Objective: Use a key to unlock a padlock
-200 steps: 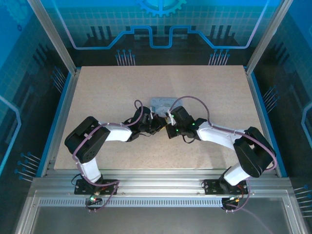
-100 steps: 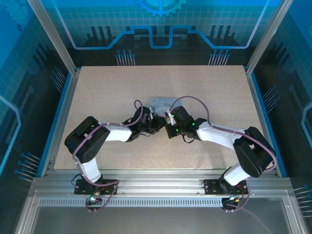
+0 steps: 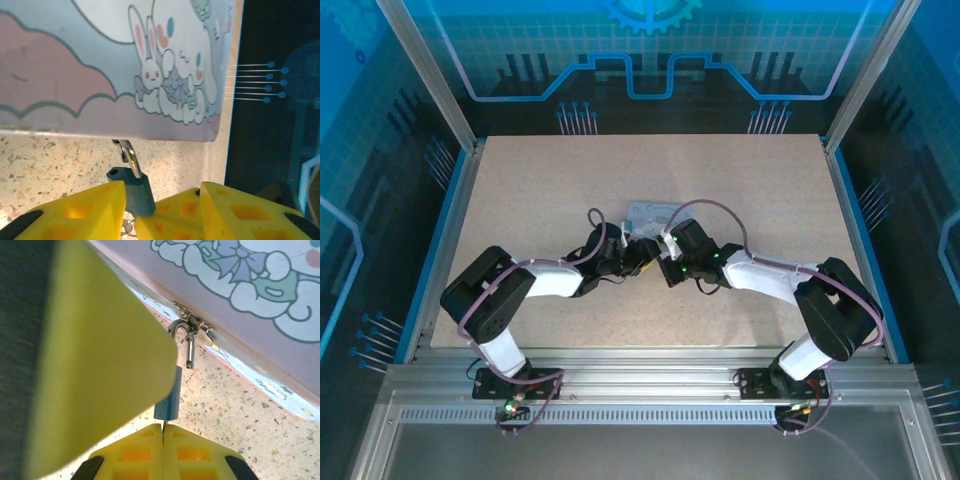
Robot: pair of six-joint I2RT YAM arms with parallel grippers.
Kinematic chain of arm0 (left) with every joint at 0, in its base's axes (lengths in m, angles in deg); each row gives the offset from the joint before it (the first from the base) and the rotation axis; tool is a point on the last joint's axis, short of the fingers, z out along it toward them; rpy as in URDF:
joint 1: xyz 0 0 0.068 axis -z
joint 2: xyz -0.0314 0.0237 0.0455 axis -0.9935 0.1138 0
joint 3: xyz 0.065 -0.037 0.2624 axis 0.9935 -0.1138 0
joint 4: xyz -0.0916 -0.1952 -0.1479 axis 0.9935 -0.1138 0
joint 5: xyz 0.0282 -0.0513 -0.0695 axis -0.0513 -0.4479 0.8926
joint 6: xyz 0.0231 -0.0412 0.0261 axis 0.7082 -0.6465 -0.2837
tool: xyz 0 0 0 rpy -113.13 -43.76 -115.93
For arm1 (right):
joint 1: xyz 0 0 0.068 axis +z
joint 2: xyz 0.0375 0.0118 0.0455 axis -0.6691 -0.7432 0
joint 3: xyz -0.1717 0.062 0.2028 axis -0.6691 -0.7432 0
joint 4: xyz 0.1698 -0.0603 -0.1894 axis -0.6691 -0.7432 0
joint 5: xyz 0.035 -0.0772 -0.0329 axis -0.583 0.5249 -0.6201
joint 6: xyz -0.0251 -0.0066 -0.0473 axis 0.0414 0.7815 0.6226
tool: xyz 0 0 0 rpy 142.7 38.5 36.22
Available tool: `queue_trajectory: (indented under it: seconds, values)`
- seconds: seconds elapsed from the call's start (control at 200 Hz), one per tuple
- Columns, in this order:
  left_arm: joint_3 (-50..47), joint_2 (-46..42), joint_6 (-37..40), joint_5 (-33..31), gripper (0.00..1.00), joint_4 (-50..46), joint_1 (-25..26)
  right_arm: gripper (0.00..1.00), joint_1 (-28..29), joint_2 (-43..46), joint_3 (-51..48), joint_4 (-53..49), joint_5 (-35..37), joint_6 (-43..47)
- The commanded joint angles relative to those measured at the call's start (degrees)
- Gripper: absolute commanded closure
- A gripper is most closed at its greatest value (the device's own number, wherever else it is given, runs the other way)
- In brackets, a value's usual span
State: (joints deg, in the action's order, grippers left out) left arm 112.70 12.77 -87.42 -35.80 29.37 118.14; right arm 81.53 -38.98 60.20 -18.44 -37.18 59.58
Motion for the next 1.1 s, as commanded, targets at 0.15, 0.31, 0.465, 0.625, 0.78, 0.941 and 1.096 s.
queue_trajectory:
  seconds: [0.15,0.31,0.465,0.625,0.78,0.941,1.096]
  values:
    - [-5.1,-4.2,-0.4,-1.5,0.55,3.0,-2.2,1.0,-0.6,-2.5,1.3,-1.5,-1.9,6.0]
    - [-7.0,-6.0,-0.1,-1.4,0.55,3.1,-3.7,1.0,-0.5,-3.6,2.1,-3.6,-1.7,8.2]
    - [-7.8,-7.8,0.9,-1.4,0.54,2.2,-4.9,1.0,-0.4,-3.2,2.2,-4.8,-0.8,9.9]
    - [-7.3,-10.8,4.3,-3.2,0.47,-2.7,-5.6,1.0,-0.3,-2.7,2.1,-5.6,-0.2,12.9]
    - [-4.7,-14.2,9.5,-5.3,0.41,-11.8,-6.0,1.0,-0.4,-2.9,4.2,-6.2,0.4,14.9]
    - [0.2,-16.0,15.0,-5.2,0.37,-25.1,-6.2,1.0,-0.3,-2.7,4.0,-5.9,1.7,17.5]
    - [2.2,-16.0,17.2,-4.9,0.35,-30.1,-7.7,1.0,-0.1,-2.5,4.5,-5.8,1.8,18.8]
